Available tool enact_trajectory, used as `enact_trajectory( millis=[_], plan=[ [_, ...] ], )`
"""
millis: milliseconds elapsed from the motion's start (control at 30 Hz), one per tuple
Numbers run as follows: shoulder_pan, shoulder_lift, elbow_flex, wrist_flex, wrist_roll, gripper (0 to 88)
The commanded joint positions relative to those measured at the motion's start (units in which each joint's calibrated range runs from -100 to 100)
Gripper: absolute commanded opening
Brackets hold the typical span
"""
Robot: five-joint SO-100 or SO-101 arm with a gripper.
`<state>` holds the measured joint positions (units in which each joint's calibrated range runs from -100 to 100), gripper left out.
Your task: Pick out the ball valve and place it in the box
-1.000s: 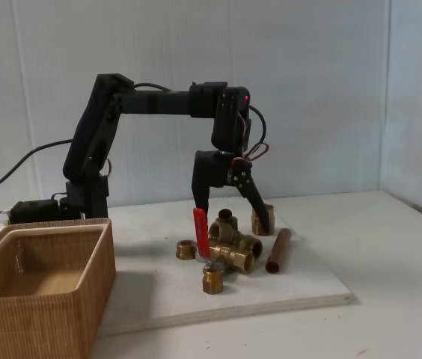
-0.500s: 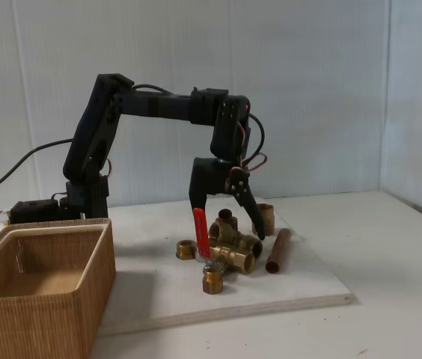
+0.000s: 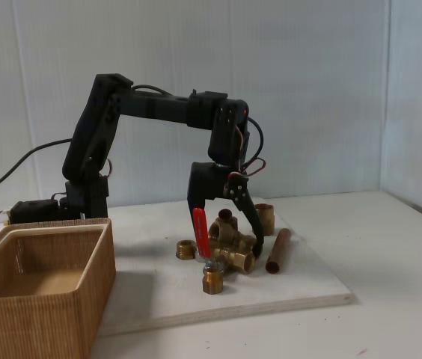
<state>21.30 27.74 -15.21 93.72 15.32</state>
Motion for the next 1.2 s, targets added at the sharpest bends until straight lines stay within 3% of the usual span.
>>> enact_trajectory(
  millis=[0, 567, 867, 1167],
  plan=[
    [0.54, 0.28, 0.31, -2.42, 0.05, 38.7],
    [0.47, 3.67, -0.14, -3.71, -0.10, 38.5],
    [0.47, 3.92, -0.23, -3.97, -0.15, 15.1],
    [0.47, 3.92, -0.23, -3.97, -0.15, 13.7]
  ],
)
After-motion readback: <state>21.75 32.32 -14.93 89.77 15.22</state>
